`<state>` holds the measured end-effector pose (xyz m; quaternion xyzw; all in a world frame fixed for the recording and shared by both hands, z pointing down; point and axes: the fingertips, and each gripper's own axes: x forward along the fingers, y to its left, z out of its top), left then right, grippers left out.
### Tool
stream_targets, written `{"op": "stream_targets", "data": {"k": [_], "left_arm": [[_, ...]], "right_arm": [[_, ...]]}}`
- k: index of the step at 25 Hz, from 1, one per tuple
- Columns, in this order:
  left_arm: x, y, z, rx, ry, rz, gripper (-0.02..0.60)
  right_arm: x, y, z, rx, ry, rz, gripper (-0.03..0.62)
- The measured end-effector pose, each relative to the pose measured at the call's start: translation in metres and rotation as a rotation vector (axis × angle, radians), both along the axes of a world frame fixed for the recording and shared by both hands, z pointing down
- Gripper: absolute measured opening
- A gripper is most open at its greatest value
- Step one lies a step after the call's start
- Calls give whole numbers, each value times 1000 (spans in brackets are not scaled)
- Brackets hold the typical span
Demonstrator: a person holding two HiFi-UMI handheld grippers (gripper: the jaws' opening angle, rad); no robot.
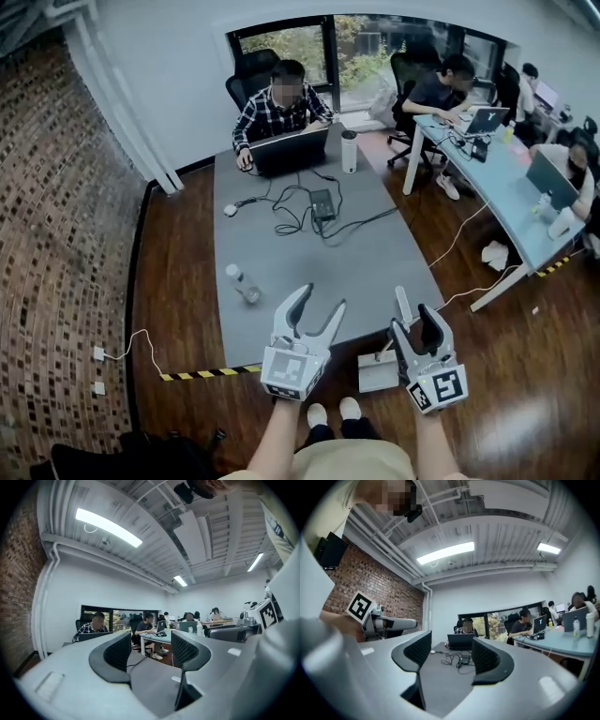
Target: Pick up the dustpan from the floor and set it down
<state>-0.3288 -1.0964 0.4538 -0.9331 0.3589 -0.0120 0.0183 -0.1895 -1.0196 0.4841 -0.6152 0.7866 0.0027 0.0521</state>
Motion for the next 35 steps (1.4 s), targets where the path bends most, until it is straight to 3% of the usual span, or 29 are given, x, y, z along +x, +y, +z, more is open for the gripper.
{"op": "stream_targets", "data": {"k": [7,12,16,25,35], "left_arm": [[77,14,59,-87,-50,234,250],[112,21,102,-172,-55,312,252],[127,32,136,-223,-104,357,252],[118,22,180,-294,-166,342,250],[74,20,184,-339,-184,243,252]], "right_arm": [[64,50,98,-204,-11,165,257],[98,68,182,-382,-47,228,258],[109,77,243,-492,-86,258,258],[90,14,327,-579,-46,140,256],[93,-41,346,-601,-14,131,247]]}}
